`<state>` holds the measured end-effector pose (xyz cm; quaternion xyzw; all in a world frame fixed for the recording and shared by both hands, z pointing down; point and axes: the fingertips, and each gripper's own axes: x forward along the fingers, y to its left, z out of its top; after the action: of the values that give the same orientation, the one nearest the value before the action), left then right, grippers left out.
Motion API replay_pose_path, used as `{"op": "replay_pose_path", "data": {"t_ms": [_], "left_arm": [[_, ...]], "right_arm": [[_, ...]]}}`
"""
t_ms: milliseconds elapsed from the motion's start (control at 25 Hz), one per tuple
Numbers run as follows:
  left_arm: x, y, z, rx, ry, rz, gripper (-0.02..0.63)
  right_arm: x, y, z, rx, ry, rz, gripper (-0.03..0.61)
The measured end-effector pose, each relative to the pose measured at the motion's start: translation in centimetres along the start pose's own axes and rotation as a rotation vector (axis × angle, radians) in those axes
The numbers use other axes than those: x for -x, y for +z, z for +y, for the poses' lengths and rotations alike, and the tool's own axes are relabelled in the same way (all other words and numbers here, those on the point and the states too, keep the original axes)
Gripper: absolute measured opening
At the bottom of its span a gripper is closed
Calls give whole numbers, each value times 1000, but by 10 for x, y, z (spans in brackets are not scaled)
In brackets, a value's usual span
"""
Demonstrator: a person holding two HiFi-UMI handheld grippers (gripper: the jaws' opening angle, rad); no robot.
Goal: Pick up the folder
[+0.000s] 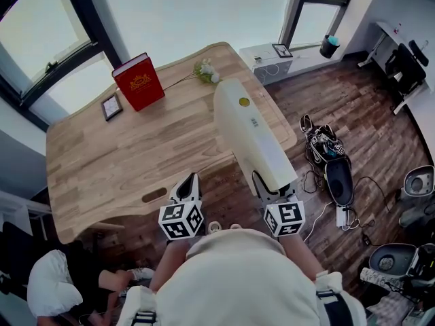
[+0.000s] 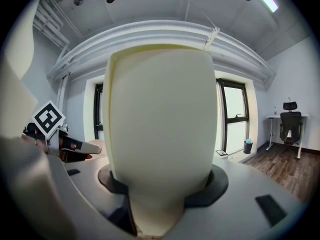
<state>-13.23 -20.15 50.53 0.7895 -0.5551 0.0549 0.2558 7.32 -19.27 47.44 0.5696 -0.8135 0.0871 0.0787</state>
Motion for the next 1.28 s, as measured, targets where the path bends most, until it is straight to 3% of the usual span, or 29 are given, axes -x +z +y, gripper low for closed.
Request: {"op": "replay_pose_path", "data": {"t_ms": [1280], "left_arm": [[-15,7,1,-8,-7,-1,21]], "right_arm": [[-13,-2,-14,-5,-39,10,282]]}}
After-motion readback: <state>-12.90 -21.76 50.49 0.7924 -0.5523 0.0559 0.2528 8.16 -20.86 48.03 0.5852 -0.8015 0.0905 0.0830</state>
